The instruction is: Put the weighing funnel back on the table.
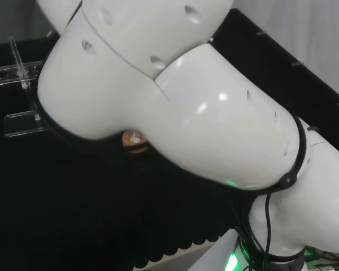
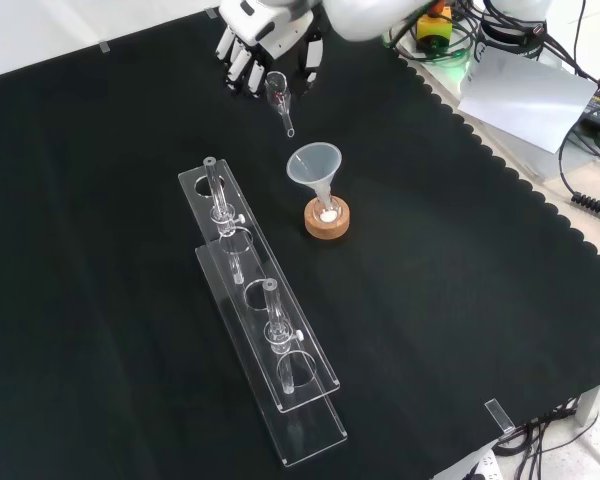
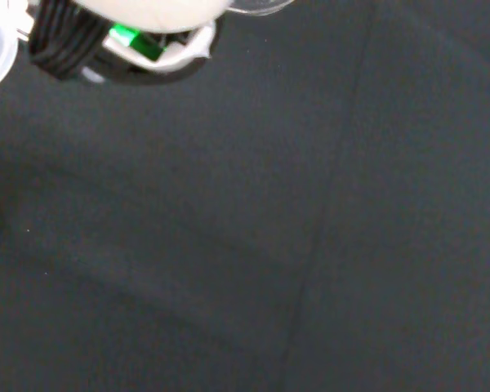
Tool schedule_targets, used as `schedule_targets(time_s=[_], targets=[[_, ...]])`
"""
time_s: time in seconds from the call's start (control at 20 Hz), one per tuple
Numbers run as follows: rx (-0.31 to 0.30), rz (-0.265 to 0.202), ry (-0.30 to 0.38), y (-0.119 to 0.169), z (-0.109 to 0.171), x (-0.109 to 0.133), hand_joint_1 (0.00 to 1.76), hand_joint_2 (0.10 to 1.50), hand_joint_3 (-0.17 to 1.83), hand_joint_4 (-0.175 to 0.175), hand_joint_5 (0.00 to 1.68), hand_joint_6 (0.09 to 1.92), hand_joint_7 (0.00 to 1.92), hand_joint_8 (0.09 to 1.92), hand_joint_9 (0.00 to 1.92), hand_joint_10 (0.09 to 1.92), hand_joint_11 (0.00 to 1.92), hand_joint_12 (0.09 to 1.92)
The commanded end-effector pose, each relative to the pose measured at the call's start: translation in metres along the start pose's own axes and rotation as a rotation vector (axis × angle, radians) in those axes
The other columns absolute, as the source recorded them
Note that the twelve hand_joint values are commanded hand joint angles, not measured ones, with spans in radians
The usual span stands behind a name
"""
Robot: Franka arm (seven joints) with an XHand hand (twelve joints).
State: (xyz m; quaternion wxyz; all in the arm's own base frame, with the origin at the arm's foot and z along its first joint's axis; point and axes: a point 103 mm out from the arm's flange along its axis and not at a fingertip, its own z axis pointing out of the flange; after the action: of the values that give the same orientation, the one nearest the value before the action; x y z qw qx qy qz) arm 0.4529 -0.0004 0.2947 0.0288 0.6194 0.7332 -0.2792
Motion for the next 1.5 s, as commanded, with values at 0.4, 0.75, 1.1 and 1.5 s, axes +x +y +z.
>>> schedule_targets(time_s=[0.4,0.75,1.1,1.5], targets=[[-0.020,-0.022,0.260,0.011,0.026,-0.021,1.09,0.69,0.66,0.175,1.19,0.82,0.52,0.66,0.96,0.47,0.65,1.19],[-0.003,-0.032,0.285,0.027,0.047,-0.020,1.09,0.69,0.66,0.175,1.19,0.82,0.52,0.66,0.95,0.47,0.65,1.19],[-0.001,-0.040,0.333,0.047,0.070,-0.017,1.09,0.69,0.66,0.175,1.19,0.82,0.52,0.66,0.96,0.47,0.65,1.19],[-0.010,-0.032,0.346,0.068,0.096,-0.016,1.09,0.69,0.66,0.175,1.19,0.82,0.52,0.66,0.96,0.47,0.65,1.19]])
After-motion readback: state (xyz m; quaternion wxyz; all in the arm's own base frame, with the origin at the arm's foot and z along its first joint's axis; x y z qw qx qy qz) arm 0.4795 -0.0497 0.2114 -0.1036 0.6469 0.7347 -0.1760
